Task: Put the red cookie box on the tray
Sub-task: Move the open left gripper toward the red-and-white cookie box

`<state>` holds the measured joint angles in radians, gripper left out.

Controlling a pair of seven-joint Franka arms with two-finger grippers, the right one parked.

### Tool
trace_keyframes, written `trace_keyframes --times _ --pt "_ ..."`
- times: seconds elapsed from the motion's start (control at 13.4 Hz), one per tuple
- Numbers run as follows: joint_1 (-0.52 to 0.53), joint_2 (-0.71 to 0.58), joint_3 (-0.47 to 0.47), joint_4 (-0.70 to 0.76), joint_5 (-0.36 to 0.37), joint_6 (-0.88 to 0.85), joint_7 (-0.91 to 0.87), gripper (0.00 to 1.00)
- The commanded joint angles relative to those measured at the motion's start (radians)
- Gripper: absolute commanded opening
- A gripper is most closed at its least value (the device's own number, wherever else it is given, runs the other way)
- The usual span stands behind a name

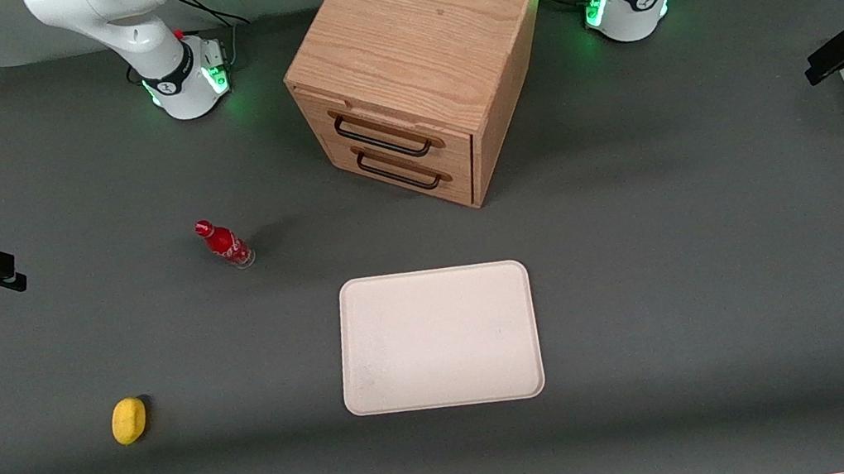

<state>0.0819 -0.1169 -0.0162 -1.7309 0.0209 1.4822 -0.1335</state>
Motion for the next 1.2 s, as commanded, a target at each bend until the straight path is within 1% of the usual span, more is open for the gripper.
trace_keyframes --times 0.0,0.67,0.97,1.12 --pt "0.004 0.022 0.001 0.040 0.005 -0.028 0.050 1.00" --pt "-0.001 0.059 -0.007 0.079 0.019 -0.043 0.047 1.00" --pt "-0.004 0.082 -0.007 0.112 0.020 -0.063 -0.018 1.00" --pt "-0.005 0.095 -0.007 0.123 0.020 -0.072 -0.020 1.00"
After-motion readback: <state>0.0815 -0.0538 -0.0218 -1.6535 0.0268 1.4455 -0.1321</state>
